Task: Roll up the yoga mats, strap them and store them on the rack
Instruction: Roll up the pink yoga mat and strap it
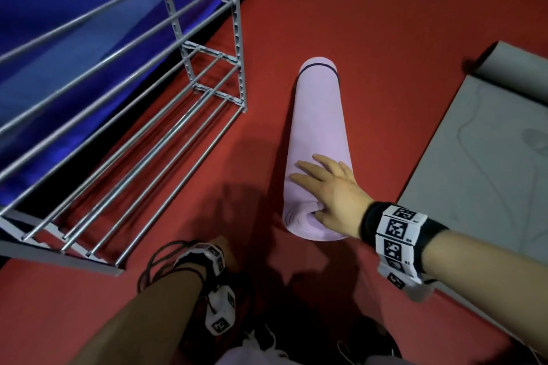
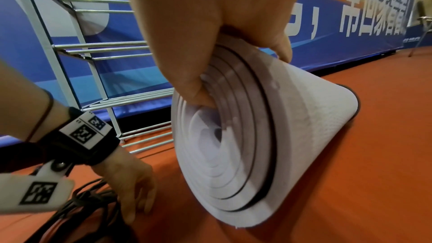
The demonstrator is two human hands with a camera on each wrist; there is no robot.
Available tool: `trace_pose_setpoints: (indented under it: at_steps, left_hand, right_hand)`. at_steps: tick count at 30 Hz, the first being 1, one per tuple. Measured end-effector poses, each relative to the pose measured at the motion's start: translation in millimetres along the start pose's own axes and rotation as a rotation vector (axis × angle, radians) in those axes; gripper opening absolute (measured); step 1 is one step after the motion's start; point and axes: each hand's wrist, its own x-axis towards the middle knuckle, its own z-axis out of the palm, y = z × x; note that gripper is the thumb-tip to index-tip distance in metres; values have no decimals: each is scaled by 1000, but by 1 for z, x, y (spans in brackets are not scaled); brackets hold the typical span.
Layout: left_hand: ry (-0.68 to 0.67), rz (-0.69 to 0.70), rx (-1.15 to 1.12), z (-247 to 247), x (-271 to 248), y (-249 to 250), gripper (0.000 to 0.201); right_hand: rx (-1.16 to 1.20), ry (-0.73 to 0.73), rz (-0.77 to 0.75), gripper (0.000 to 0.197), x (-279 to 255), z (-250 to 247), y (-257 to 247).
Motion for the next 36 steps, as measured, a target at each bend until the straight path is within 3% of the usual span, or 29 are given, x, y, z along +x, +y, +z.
trace_pose_setpoints:
  at_steps: [3,7,11,15,18,21,24,27,31,36]
  left_hand:
    - [-39,51,68,14,2,13,33]
    - [52,54,102,28,12,8,25]
    - [83,99,51,14,12,8,30]
    - [288,95,-363,-32,-6,31,23]
    - [417,169,-648,-69,-29,56,15]
    - [463,364,-886,-101,-66,90,27]
    - [488,590,-1030,-127,-118,127,20]
    - [534,799,-1006,-150,-171,154,18]
    - [724,1029,-843,-171,-225,168,28]
    - [822,1027,-342,-189,-286,188,61]
  right_hand:
    - [-32,-30,4,83,-1,7,0]
    - [-43,-51,4,85,-6,15,3]
    - [-44,-63,11,85,-11,15,7]
    - [30,6,11,86,-15,10,12]
    - [162,139,-3,82,-18,0,24]
    - [277,331,8,74,-20,-27,29]
    - [352,427,84,72,-25,-63,28]
    - [418,513,148,69,-35,-96,21]
    - [535,628,274,62,-53,-141,10]
    - [636,712,348,55,-68,-179,-9]
